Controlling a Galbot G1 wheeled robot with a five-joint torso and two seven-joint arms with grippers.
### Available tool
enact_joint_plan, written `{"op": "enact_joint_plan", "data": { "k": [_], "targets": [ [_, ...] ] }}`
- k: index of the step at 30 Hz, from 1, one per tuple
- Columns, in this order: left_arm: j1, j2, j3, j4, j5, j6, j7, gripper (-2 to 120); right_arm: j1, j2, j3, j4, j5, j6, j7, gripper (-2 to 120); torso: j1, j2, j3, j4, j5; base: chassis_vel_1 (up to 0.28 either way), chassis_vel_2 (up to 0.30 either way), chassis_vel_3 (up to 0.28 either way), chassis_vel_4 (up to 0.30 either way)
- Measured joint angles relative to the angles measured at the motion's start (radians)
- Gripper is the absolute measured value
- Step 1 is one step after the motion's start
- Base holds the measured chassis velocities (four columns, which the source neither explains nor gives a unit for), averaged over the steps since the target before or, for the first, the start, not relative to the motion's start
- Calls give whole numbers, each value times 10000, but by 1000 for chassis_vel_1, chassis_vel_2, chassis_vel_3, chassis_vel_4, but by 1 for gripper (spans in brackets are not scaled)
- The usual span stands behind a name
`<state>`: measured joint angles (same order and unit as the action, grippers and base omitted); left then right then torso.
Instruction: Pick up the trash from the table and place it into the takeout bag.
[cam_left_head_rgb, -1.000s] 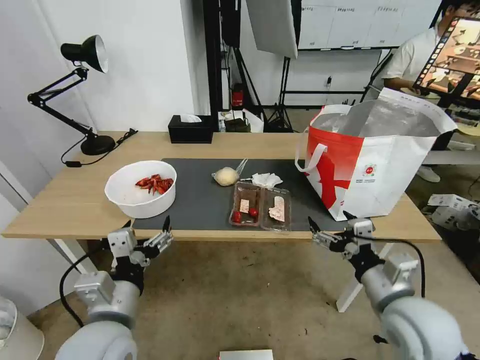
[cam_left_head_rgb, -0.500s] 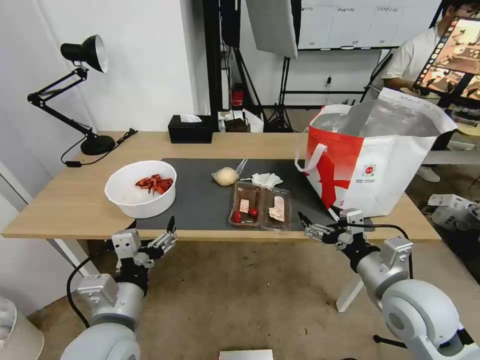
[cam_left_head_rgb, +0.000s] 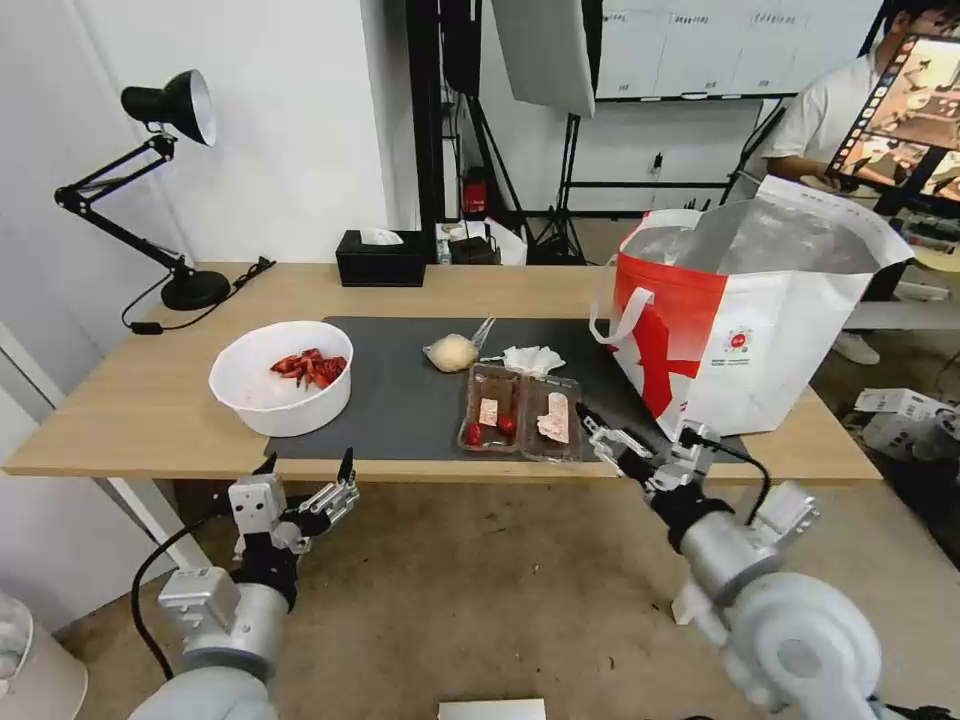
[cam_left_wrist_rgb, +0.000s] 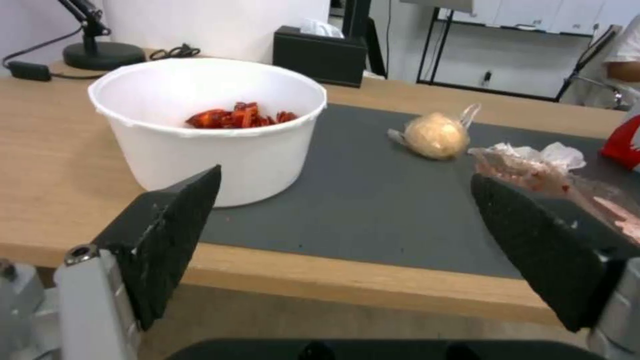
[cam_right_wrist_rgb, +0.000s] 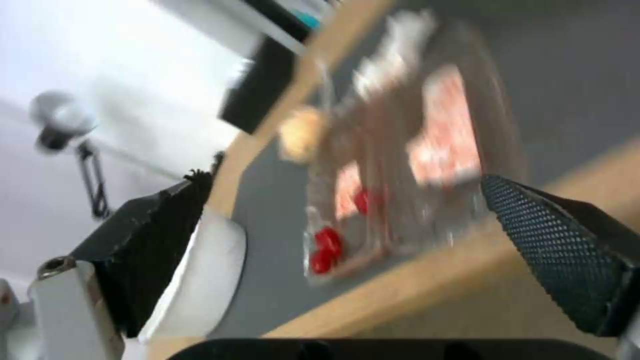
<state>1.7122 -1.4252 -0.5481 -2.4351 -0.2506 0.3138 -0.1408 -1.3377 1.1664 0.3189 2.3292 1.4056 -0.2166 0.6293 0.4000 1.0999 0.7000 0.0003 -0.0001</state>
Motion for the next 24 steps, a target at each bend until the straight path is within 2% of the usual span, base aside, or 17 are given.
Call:
{"op": "enact_joint_plan", "data": {
  "k": [1, 6, 14, 24],
  "targets": [
    [64, -10, -4, -15, 51, -18, -2, 100, 166, 90, -246, -108, 343, 204, 408, 100, 0, 0, 0, 0, 0, 0, 0, 0, 0],
    [265, -48, -58, -19, 154, -54, -7, 100, 354, 468, -793, -320, 878, 435, 999, 100, -1, 0, 0, -3, 0, 0, 0, 0, 0],
    [291, -2, -182, -4, 147, -54, -24, 100, 732, 1226, -1178, -960, 808, 531, 1040, 100, 0, 0, 0, -2, 0, 0, 0, 0, 0],
    [167, 81, -190, 250, 139, -54, -41, 100, 1224, 1610, -1251, -1634, 787, 578, 1034, 100, 0, 0, 0, -2, 0, 0, 0, 0, 0]
  ]
}}
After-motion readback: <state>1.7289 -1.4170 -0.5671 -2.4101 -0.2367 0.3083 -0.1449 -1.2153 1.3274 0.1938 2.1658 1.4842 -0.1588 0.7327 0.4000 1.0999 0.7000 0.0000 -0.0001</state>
